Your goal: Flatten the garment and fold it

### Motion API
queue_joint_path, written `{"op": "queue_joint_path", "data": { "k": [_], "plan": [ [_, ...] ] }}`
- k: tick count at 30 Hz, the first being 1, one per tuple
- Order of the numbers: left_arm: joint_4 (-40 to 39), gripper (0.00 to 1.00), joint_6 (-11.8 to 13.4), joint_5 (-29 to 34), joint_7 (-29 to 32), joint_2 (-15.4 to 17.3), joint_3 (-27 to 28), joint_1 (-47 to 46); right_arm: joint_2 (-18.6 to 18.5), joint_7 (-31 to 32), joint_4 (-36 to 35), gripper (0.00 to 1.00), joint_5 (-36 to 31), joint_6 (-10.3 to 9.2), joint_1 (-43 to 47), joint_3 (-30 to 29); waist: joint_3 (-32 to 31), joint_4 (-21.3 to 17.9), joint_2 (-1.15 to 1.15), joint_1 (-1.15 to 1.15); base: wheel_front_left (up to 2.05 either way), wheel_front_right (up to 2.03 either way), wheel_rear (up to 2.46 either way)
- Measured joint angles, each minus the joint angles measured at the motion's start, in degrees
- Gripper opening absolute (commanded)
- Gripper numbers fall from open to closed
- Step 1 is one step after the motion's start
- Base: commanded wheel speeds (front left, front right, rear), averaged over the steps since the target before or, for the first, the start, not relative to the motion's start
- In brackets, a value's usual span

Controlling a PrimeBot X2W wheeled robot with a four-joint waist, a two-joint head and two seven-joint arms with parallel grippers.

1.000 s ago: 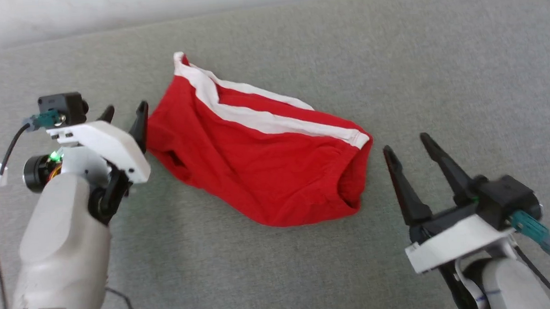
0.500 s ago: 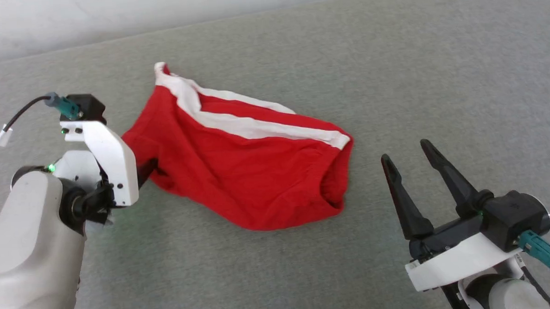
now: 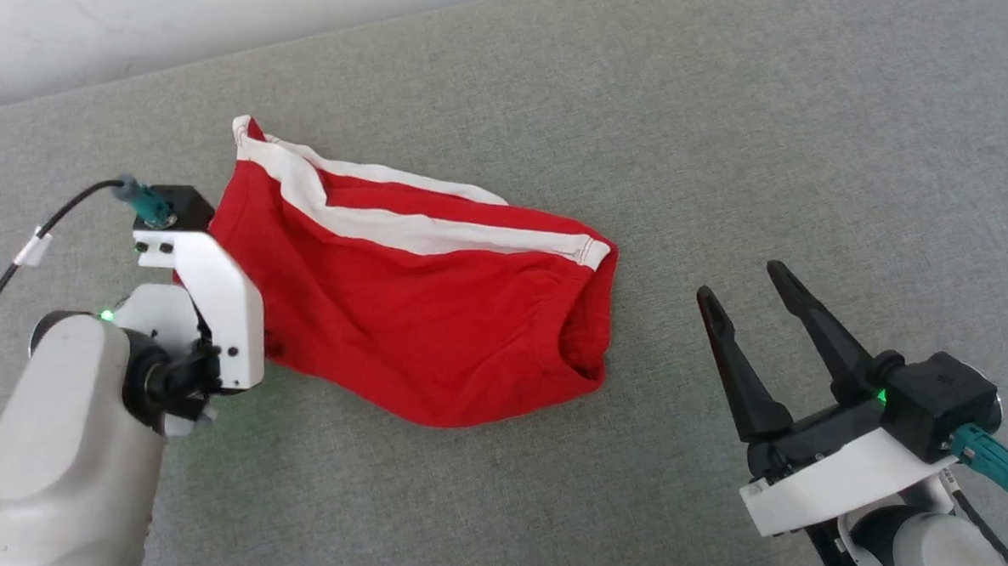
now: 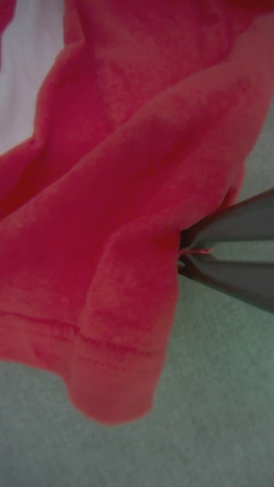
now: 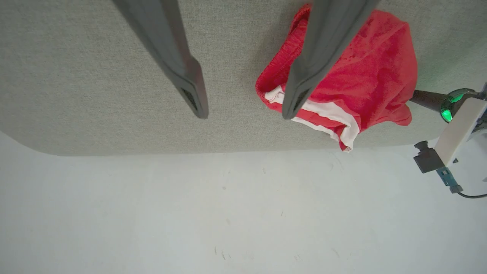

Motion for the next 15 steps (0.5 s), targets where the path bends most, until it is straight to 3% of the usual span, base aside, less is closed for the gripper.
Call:
{"op": "queue_joint_path", "data": {
  "k": [10, 15],
  "plan": [
    [-0.74, 0.0, 1.05, 0.92, -9.92, -1.44, 0.45, 2.62, 0.08, 0.29, -0.07, 1.0, -0.01, 0.0, 0.02, -0.11, -0.68, 1.84, 0.0, 0.01, 0.0, 0.0, 0.0],
    [-3.89, 0.0, 3.48, 1.21, -15.04, -1.59, 2.16, 6.41, 0.07, 2.71, 0.62, 1.0, 0.44, 0.0, 1.07, -0.18, -1.85, 2.29, 0.0, 0.01, 0.0, 0.0, 0.0]
  ]
}}
